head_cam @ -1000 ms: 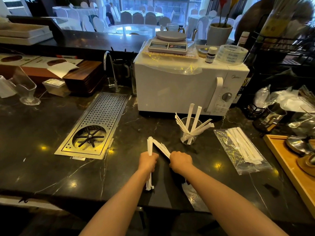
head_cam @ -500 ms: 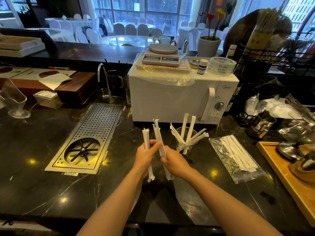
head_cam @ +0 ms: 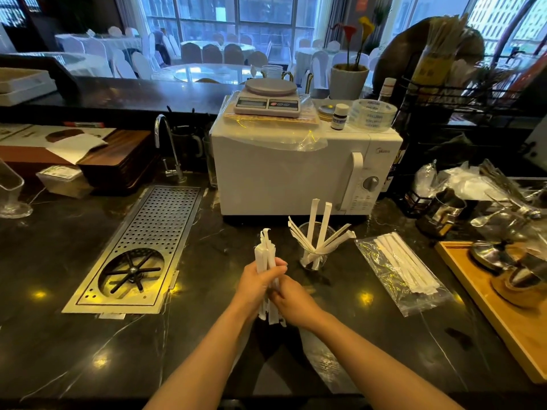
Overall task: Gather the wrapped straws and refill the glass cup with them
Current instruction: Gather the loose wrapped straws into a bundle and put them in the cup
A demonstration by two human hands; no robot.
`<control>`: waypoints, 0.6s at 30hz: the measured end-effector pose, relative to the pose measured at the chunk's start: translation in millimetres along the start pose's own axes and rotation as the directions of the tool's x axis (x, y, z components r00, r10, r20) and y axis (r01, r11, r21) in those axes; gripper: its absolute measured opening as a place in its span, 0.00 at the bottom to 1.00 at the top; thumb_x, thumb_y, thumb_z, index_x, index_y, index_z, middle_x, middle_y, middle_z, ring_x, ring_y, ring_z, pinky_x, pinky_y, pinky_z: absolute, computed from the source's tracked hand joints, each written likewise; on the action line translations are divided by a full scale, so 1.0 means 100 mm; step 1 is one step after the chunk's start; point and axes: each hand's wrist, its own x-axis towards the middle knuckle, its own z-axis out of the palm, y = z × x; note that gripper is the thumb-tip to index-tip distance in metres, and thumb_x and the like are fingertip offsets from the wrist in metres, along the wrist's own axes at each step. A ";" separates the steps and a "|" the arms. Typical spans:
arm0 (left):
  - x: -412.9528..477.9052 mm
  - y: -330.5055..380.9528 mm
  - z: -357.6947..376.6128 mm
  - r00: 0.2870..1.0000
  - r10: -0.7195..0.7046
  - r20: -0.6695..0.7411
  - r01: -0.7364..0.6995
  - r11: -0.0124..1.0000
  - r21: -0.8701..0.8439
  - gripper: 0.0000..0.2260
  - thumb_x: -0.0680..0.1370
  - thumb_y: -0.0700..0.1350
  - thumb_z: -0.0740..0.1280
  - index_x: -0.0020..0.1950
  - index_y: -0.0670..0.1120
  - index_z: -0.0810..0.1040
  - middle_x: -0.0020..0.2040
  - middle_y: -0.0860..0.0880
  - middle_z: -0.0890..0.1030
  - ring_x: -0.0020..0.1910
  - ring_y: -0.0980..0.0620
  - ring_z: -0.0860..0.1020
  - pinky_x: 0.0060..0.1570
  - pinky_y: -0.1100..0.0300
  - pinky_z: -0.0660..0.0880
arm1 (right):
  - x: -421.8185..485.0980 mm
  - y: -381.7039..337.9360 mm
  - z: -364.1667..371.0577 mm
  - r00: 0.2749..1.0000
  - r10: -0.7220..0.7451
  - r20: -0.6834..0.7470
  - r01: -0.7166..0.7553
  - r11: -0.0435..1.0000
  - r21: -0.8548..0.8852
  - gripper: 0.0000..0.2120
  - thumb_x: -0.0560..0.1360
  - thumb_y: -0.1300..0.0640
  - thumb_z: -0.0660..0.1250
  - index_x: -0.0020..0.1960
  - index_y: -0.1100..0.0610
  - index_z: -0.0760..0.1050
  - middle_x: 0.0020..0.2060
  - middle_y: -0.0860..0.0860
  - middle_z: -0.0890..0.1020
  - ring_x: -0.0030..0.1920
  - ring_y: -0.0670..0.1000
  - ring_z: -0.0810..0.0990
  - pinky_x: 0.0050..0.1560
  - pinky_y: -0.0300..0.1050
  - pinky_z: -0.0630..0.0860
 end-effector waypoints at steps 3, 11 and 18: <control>-0.02 -0.02 0.03 1.000 -0.017 0.009 0.017 1.000 -0.004 0.10 0.73 0.34 0.65 0.36 0.47 0.78 0.36 0.46 0.76 0.42 0.52 0.75 0.45 0.58 0.72 | 0.01 0.03 0.01 1.000 -0.001 -0.020 0.002 0.999 0.032 0.22 0.77 0.62 0.56 0.71 0.56 0.62 0.64 0.58 0.75 0.61 0.57 0.76 0.60 0.50 0.75; -0.02 0.00 0.05 0.997 -0.036 -0.061 0.030 0.995 -0.098 0.12 0.75 0.34 0.63 0.37 0.48 0.78 0.40 0.48 0.78 0.48 0.49 0.76 0.48 0.54 0.74 | 0.07 0.11 0.07 0.998 0.044 -0.036 -0.033 0.966 0.256 0.29 0.70 0.64 0.66 0.70 0.55 0.61 0.63 0.54 0.75 0.63 0.53 0.75 0.58 0.43 0.75; -0.04 0.00 0.00 0.999 -0.030 -0.038 0.028 0.998 -0.051 0.12 0.74 0.32 0.64 0.38 0.49 0.79 0.40 0.47 0.79 0.51 0.46 0.77 0.57 0.49 0.73 | 0.11 0.13 0.18 0.983 0.133 -0.127 -0.065 0.896 0.438 0.30 0.71 0.65 0.69 0.69 0.55 0.62 0.65 0.54 0.74 0.65 0.53 0.73 0.62 0.44 0.71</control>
